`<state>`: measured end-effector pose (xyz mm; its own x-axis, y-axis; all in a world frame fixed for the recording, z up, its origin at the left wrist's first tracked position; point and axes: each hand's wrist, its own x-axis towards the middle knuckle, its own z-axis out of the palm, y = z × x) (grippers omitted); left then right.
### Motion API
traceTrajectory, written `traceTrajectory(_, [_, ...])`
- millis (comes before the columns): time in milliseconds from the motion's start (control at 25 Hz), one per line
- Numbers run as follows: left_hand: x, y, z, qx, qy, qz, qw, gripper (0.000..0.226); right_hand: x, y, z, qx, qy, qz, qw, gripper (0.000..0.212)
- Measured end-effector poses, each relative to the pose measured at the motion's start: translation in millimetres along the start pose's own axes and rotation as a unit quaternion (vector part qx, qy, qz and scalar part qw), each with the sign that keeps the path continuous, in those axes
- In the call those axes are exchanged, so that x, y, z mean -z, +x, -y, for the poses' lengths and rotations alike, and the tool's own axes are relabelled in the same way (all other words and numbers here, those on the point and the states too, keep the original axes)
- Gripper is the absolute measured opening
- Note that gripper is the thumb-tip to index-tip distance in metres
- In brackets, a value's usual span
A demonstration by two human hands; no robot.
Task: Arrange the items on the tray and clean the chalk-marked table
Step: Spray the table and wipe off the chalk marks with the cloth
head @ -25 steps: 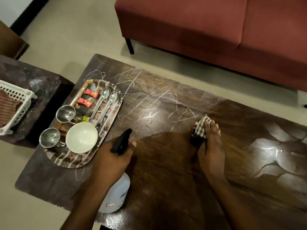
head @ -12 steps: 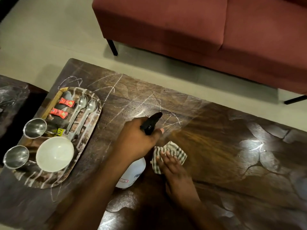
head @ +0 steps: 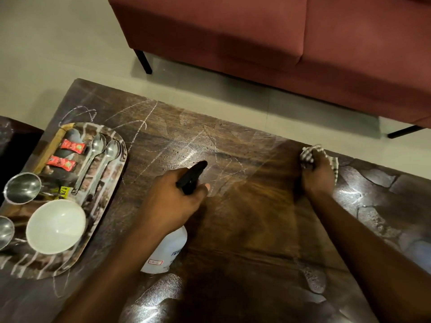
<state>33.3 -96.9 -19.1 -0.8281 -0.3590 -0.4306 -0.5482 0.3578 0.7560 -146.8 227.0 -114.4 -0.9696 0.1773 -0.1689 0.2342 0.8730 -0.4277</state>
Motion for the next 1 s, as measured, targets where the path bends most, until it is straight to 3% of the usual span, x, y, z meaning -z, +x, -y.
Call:
traceTrajectory(80, [11.2,-3.5,10.7,0.015,-0.012,-0.006,1.000,0.021,-15.2,11.3,42.2,0.018,0.015,0.008,1.000,0.051])
traceTrajectory(160, [21.9,-4.0,18.8,0.021,-0.022,-0.017,0.999,0.016,-45.8,-34.1,81.3,0.131,0.015,0.090,0.987,0.054])
traceTrajectory(200, [27.7,-3.1,21.3,0.026,-0.027,-0.026,0.999,0.015,-65.1,-80.4,96.9,0.218,-0.001,0.148,0.965,0.055])
traceTrajectory(280, [38.1,-0.1,22.0,0.035,-0.042,-0.044,0.998,0.013,-96.0,-192.6,114.4,0.427,-0.030,0.270,0.863,0.054])
traceTrajectory(320, [42.7,1.2,21.9,0.031,-0.046,-0.046,0.997,0.013,-104.5,-243.0,112.1,0.532,-0.056,0.328,0.778,0.051])
traceTrajectory(360, [46.4,2.1,21.3,0.024,-0.047,-0.047,0.998,0.014,-107.5,-270.8,107.0,0.614,-0.078,0.341,0.707,0.048])
traceTrajectory(400, [49.8,2.9,21.8,0.019,-0.049,-0.047,0.998,0.015,-109.3,-271.5,101.1,0.655,-0.091,0.338,0.670,0.047])
traceTrajectory(440, [52.9,3.5,23.3,0.016,-0.053,-0.049,0.997,0.013,-107.3,-251.0,99.3,0.659,-0.082,0.329,0.671,0.047])
traceTrajectory(480, [55.0,3.5,25.4,0.013,-0.057,-0.051,0.997,0.013,-99.0,-218.2,101.7,0.627,-0.080,0.296,0.716,0.048])
traceTrajectory(600, [60.5,-0.6,31.8,0.018,-0.068,-0.057,0.996,0.010,-63.6,-90.1,98.3,0.336,-0.079,0.166,0.924,0.053])
traceTrajectory(680, [65.4,-5.1,36.9,0.026,-0.081,-0.061,0.994,0.010,-40.9,-25.1,86.1,0.156,-0.039,0.071,0.984,0.059])
traceTrajectory(760, [70.0,-10.4,42.2,0.029,-0.077,-0.060,0.995,0.018,-35.1,-26.4,82.7,0.110,-0.009,0.030,0.993,0.062])
traceTrajectory(880, [72.8,-11.2,49.9,0.044,-0.072,-0.062,0.994,0.021,-61.1,-123.0,92.8,0.218,0.003,0.087,0.972,0.062])
traceTrajectory(920, [73.2,-10.0,51.1,0.051,-0.076,-0.065,0.994,0.021,-74.1,-169.1,94.1,0.317,-0.014,0.097,0.943,0.057])
traceTrajectory(1000, [74.4,-8.2,51.0,0.060,-0.084,-0.069,0.992,0.020,-95.4,-248.1,86.2,0.520,-0.066,0.161,0.837,0.031])
